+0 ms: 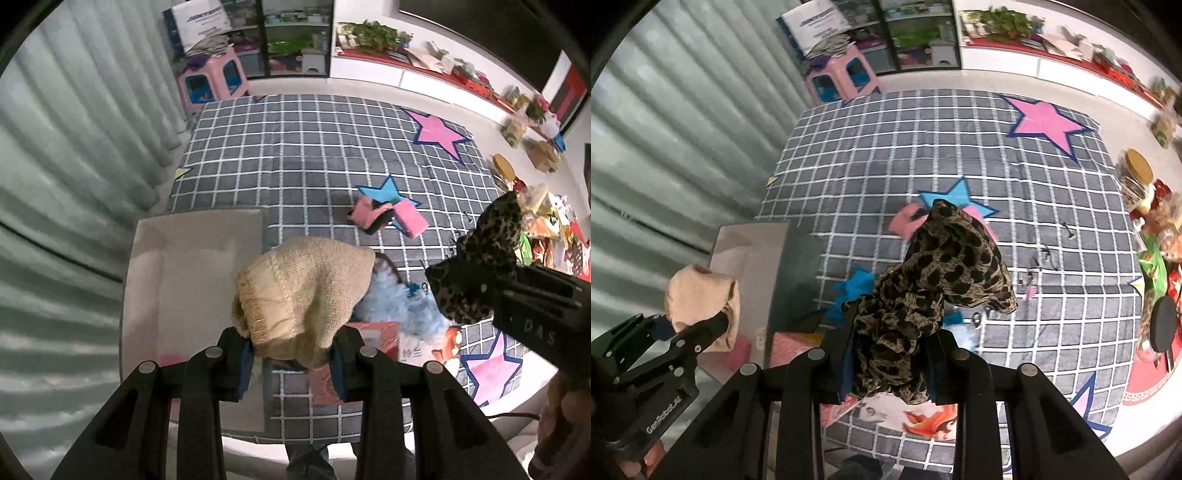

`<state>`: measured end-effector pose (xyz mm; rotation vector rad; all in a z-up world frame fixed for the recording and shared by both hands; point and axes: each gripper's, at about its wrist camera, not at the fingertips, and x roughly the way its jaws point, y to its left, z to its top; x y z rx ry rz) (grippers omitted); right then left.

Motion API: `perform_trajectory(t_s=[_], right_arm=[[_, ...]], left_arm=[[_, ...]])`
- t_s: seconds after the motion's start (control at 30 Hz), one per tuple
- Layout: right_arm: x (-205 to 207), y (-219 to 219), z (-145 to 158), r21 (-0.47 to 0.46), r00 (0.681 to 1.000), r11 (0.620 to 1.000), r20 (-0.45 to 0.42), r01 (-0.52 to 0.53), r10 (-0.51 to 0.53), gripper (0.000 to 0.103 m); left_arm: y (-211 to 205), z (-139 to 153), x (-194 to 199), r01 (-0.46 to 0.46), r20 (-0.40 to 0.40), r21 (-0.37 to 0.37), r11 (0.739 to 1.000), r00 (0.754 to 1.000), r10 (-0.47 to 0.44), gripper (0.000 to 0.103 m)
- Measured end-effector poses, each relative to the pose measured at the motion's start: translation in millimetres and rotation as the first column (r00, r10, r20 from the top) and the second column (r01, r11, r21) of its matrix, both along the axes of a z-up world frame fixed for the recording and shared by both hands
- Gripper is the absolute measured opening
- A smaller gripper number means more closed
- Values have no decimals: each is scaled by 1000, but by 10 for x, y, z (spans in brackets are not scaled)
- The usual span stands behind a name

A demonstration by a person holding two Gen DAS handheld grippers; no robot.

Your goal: Organize soft objects

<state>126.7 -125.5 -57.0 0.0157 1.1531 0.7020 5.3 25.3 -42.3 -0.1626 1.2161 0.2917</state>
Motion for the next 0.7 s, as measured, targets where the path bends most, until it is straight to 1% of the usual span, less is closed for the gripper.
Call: perform_trajectory(t_s=[0.3,0.7], right_arm=[[-479,354,10,-16,993,993,-4,-119,119,31],[-1037,788,-55,-34,976,976,-1,-216,216,31]], left_arm=[[300,-56,-357,-76,-6,-13,997,997,76,37],[716,-174,-930,-178,-32,-27,984,984,177,37]])
